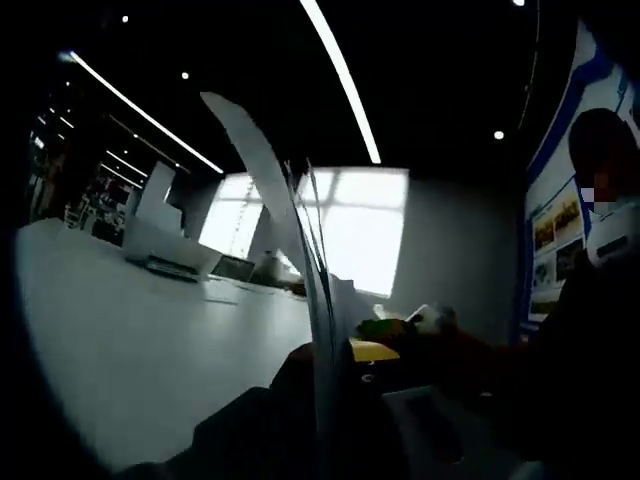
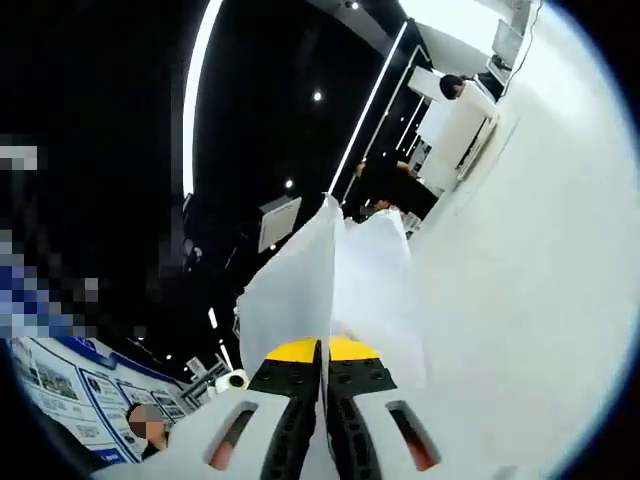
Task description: Organize the stack of printing papers by aligning and flattening the scattered papers on the table
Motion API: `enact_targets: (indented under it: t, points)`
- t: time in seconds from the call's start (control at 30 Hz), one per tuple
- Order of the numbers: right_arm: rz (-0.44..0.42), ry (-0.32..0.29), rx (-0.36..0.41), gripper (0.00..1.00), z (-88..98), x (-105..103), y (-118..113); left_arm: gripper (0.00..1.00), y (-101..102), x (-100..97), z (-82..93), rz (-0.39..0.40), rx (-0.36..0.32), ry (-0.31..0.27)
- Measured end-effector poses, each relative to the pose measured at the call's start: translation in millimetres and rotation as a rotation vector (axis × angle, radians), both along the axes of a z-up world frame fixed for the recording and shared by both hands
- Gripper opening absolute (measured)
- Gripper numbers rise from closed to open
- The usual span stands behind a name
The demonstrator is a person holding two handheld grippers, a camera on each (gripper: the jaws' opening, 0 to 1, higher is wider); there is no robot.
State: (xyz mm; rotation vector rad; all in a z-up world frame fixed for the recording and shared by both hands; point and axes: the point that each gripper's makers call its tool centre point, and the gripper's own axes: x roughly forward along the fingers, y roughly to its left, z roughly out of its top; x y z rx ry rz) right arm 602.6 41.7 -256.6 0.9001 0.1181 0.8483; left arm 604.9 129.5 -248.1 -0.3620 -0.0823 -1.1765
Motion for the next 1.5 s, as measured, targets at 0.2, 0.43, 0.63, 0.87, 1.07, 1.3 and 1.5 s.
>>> enact_targets:
  t: [0.2,0.43,0.63,0.87,1.07,1.3,1.5]
  points:
    - [-0.130,-0.123,-0.098,0.15,12.4,12,-32,0.05,3,-0.6,7.4,0.013,-0.030,-0.020]
    - [-0.027,-0.123,-0.110,0.35,6.3,19,-29,0.05,2,-10.6,19.9,-0.011,-0.054,-0.114]
    - [0.039,-0.236,-0.140,0.16,19.9,9,-18,0.05,2,-10.6,19.5,-0.021,-0.062,-0.109]
    - [0.044,-0.324,-0.153,0.00,30.8,-5,-22,0.05,4,1.5,12.0,0.035,-0.041,-0.065]
    - [0.045,-0.325,-0.161,0.00,35.0,1,-23,0.06,5,-1.9,14.2,0.012,-0.068,-0.056]
    - [0.014,-0.334,-0.159,0.00,49.3,15,-27,0.10,0,-6.0,13.5,-0.030,-0.072,-0.026]
    - [-0.003,-0.321,-0.120,0.00,62.7,30,-31,0.13,-4,-6.7,10.4,-0.041,-0.055,-0.013]
